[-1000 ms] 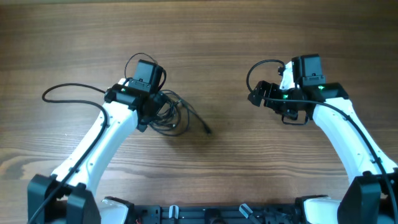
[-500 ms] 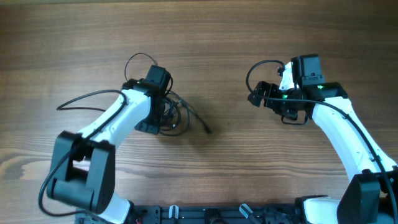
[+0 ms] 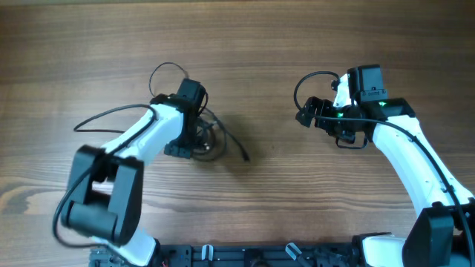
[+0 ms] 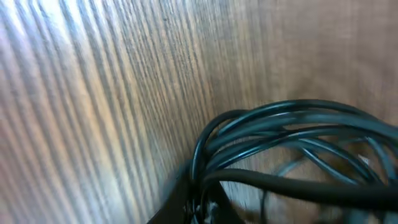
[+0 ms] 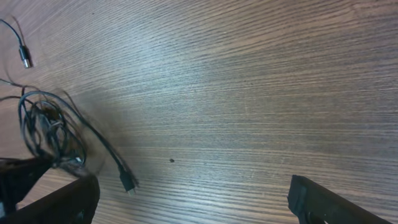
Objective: Untangle cables
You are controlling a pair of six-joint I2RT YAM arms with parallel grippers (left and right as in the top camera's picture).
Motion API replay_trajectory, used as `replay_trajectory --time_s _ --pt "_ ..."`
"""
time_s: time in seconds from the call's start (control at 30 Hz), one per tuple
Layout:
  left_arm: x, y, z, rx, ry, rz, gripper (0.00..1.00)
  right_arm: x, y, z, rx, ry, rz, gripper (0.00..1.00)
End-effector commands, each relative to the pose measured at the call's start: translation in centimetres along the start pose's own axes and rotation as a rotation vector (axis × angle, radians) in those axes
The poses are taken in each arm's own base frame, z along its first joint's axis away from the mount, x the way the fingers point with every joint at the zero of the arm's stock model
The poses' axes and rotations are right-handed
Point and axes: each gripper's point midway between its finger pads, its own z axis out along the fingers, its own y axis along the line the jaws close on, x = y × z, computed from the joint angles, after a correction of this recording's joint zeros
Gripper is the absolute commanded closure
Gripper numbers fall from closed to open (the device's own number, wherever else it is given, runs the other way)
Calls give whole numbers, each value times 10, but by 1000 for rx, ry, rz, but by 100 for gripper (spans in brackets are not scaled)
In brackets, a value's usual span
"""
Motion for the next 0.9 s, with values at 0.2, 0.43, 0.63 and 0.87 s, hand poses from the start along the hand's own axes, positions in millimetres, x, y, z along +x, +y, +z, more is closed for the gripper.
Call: replay_trajectory --time_s 0.2,0.43,0.63,0.87 --pt "-2 -5 -100 292 16 131 96 33 87 5 -454 161 2 1" --pt "15 -4 -107 315 28 186 96 79 142 44 -581 216 16 36" --pt "27 -3 -109 324 41 218 96 99 165 76 -505 179 71 48" --pt "45 -4 -111 335 139 235 96 93 155 100 -415 118 184 71"
